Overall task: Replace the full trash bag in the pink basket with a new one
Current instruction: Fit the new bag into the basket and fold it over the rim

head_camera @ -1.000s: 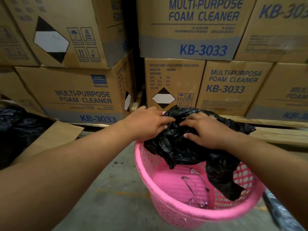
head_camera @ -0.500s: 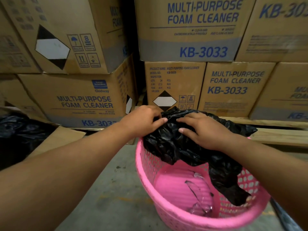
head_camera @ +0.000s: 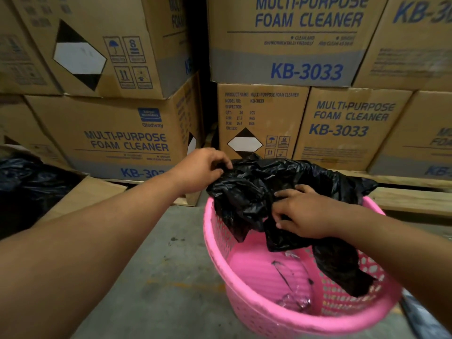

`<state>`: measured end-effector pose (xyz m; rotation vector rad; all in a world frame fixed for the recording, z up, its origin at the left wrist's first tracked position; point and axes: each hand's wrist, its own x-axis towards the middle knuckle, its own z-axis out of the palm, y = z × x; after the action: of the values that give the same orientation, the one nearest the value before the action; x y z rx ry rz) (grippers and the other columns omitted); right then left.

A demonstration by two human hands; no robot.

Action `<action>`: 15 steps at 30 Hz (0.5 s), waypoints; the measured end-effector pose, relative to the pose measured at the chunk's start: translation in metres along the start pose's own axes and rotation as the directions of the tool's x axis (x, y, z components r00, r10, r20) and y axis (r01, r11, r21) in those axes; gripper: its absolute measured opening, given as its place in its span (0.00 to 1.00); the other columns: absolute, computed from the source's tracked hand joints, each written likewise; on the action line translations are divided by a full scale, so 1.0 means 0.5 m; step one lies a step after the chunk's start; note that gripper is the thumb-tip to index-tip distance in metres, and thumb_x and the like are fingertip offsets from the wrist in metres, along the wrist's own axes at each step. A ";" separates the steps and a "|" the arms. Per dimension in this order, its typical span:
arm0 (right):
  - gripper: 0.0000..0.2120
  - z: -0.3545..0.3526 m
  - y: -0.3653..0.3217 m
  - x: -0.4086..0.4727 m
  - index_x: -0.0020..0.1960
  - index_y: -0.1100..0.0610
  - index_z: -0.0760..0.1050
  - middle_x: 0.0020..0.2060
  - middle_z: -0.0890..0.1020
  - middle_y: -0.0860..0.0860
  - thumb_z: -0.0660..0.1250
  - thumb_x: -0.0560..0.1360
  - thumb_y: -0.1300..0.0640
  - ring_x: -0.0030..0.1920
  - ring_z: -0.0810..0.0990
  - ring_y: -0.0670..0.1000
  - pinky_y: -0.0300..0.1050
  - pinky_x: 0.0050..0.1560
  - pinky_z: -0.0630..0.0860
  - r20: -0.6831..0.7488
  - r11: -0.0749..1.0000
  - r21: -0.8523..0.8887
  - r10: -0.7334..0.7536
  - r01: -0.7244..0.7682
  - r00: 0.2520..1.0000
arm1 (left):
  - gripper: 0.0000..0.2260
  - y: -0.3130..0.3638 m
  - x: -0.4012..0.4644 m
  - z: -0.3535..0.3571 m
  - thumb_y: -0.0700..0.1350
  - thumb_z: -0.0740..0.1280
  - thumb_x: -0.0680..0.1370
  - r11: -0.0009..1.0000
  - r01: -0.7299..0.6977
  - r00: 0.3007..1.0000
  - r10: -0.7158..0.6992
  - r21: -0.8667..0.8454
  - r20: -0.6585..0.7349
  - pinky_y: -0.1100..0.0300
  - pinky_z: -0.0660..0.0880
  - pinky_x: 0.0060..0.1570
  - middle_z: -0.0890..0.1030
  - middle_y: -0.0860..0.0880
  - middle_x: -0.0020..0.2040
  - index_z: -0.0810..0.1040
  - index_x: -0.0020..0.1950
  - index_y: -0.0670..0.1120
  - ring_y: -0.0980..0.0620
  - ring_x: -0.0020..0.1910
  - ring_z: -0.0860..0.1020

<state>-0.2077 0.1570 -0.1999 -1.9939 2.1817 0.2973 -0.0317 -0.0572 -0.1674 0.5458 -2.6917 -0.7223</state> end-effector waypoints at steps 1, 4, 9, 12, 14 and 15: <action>0.08 -0.004 -0.002 -0.006 0.52 0.46 0.68 0.49 0.79 0.43 0.61 0.77 0.44 0.63 0.73 0.48 0.59 0.72 0.57 -0.021 0.999 0.042 0.028 -0.027 0.999 | 0.08 -0.006 -0.002 -0.002 0.38 0.69 0.78 0.997 -0.043 0.999 0.044 0.065 -0.018 0.62 0.74 0.48 0.77 0.52 0.51 0.84 0.52 0.49 0.58 0.46 0.75; 0.21 -0.011 -0.015 -0.017 0.64 0.45 0.61 0.46 0.76 0.43 0.62 0.76 0.40 0.53 0.78 0.53 0.51 0.63 0.68 -0.169 0.961 0.259 0.146 -0.099 0.975 | 0.07 -0.020 -0.008 -0.002 0.39 0.70 0.77 0.975 -0.134 0.990 0.139 0.177 -0.015 0.56 0.73 0.56 0.76 0.49 0.53 0.85 0.52 0.48 0.51 0.52 0.76; 0.49 -0.031 -0.056 -0.008 0.77 0.38 0.44 0.71 0.60 0.48 0.58 0.63 0.21 0.72 0.63 0.54 0.59 0.73 0.60 -0.318 0.947 0.314 0.175 -0.071 0.932 | 0.10 -0.021 -0.034 0.000 0.38 0.68 0.78 0.961 -0.234 0.972 0.236 0.147 0.003 0.57 0.71 0.63 0.76 0.47 0.63 0.85 0.56 0.47 0.50 0.62 0.74; 0.38 -0.045 -0.100 -0.001 0.71 0.36 0.64 0.73 0.64 0.44 0.61 0.64 0.24 0.75 0.58 0.49 0.61 0.74 0.51 -0.387 0.936 0.333 0.027 0.113 0.922 | 0.09 -0.022 -0.044 -0.001 0.39 0.68 0.79 0.960 -0.234 0.972 0.235 0.151 0.010 0.54 0.71 0.65 0.78 0.48 0.65 0.85 0.55 0.47 0.50 0.65 0.74; 0.21 -0.045 -0.132 0.000 0.61 0.39 0.76 0.62 0.77 0.41 0.62 0.71 0.33 0.67 0.70 0.46 0.61 0.70 0.58 -0.400 0.964 0.192 -0.095 0.184 0.912 | 0.08 -0.023 -0.051 -0.001 0.40 0.69 0.79 0.962 -0.220 0.975 0.223 0.161 0.001 0.57 0.72 0.62 0.81 0.49 0.61 0.85 0.55 0.47 0.50 0.60 0.78; 0.15 -0.042 -0.149 -0.003 0.57 0.41 0.78 0.56 0.80 0.41 0.63 0.74 0.39 0.60 0.75 0.45 0.59 0.66 0.65 -0.400 0.966 0.144 -0.141 0.214 0.906 | 0.08 -0.025 -0.054 -0.001 0.40 0.69 0.79 0.964 -0.214 0.976 0.218 0.159 -0.007 0.60 0.71 0.60 0.81 0.49 0.58 0.85 0.55 0.47 0.50 0.58 0.79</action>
<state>-0.1333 0.1466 -0.1814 -2.2744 2.1105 -0.3451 -0.0042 -0.0554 -0.1788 0.2865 -2.7435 -0.4435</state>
